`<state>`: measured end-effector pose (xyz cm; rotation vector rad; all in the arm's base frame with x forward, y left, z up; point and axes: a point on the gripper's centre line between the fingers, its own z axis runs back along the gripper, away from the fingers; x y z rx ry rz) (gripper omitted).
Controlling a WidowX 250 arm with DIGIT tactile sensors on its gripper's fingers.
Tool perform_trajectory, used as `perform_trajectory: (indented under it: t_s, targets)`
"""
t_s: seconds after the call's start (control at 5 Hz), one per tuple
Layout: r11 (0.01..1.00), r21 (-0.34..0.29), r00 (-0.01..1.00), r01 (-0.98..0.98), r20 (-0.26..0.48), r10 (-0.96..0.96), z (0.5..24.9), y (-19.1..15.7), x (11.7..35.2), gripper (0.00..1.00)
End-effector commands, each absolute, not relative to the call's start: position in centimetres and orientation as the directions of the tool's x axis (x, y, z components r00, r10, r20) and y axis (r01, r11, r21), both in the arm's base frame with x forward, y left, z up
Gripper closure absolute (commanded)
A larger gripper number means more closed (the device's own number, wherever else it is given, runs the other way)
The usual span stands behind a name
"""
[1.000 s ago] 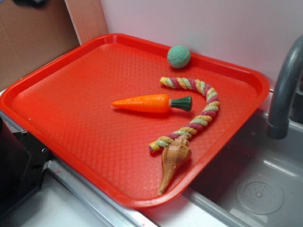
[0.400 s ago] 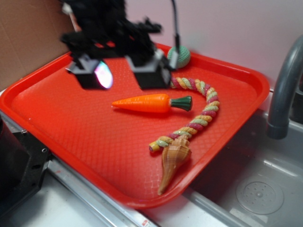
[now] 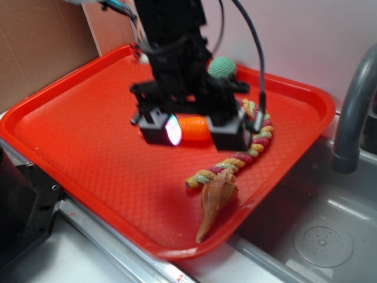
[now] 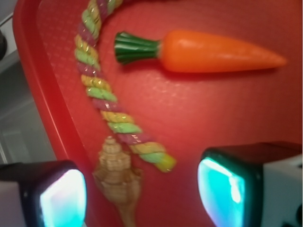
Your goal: Grab the shell.
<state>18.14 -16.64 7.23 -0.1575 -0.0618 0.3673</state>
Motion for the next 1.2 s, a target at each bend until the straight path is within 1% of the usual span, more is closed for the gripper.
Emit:
perform_trajectory:
  t_s: [0.0,0.2,0.4,0.6,0.8,1.0]
  targets:
    - [0.934,-0.217,0.946,-0.283,0.094,0.309,8.0,-16.3,17.9,0.0]
    - [0.934,-0.217,0.946,-0.283,0.094,0.309,8.0,-16.3,17.9,0.0]
    - [0.914,-0.243,0.937,-0.325,0.049,0.346,6.4,-17.6,19.0,0.0]
    - [0.87,-0.226,0.895,-0.438,-0.024,0.445,5.8,-19.8,19.9,0.0]
    - [0.85,-0.21,0.875,-0.483,-0.067,0.48,4.7,-20.8,20.3,0.0]
    - [0.86,-0.185,0.879,-0.476,-0.08,0.469,4.0,-20.6,20.1,0.0]
